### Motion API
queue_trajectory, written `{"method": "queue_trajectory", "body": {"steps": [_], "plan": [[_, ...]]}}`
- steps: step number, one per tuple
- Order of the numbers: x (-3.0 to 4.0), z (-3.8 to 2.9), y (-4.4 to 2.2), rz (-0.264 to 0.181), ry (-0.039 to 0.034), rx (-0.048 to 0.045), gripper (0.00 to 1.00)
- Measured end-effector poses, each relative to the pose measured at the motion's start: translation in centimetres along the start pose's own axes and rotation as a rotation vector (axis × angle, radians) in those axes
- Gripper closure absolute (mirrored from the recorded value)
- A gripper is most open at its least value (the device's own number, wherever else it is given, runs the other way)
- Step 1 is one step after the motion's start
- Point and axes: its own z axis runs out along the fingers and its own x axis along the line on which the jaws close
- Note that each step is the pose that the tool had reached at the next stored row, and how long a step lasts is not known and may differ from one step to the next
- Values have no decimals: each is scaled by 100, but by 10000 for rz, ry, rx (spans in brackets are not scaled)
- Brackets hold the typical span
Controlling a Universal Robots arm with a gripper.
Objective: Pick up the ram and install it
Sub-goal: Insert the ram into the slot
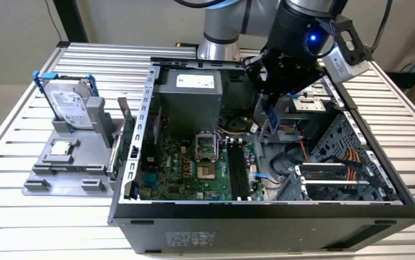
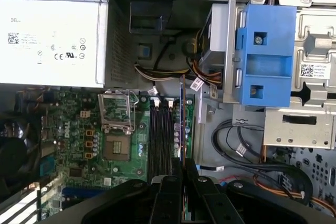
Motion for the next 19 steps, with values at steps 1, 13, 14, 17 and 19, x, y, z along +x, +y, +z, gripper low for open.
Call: {"method": "queue_trajectory", "body": {"steps": [1,13,14,17,19], "plan": [[0,6,0,0,0,-2,100],[-2,44,0,0,0,-2,100],[-2,48,0,0,-1,-6,100],[-3,70,-1,-1,0,-2,100],[-4,90,-2,0,0,-1,100]]}}
